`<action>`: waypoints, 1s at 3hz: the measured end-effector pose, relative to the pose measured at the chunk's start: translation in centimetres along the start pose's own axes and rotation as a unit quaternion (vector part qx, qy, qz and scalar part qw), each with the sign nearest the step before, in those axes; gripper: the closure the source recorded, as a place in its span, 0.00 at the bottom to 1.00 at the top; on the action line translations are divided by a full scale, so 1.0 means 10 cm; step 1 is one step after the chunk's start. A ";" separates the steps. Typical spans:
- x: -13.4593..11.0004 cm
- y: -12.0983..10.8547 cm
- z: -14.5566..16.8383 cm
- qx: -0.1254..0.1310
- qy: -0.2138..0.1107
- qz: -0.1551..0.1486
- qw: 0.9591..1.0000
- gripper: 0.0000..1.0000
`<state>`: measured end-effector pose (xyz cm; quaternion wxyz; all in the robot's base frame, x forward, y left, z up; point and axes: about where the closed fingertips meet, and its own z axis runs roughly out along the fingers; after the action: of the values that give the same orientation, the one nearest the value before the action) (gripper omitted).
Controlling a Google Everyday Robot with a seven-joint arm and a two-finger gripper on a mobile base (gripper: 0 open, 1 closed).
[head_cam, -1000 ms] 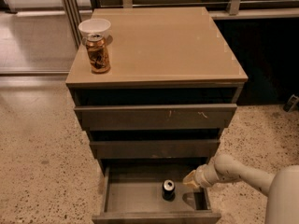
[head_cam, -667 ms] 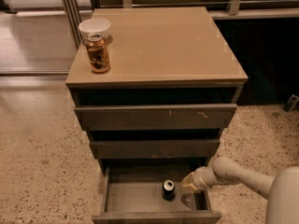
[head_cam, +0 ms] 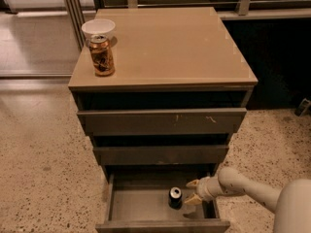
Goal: Pick pepsi can from bottom drawer and place on counter
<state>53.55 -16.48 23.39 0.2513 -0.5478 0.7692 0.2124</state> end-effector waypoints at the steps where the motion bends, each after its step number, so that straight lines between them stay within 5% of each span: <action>1: -0.02 -0.01 0.13 -0.004 -0.017 -0.011 1.000 0.14; 3: -0.13 -0.07 0.47 -0.018 -0.065 -0.040 0.997 0.16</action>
Offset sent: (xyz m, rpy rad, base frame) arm 0.0229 0.0284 -0.0294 0.1184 -0.0760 0.0609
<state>55.26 -12.89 20.44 0.2995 -0.5675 0.7247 0.2512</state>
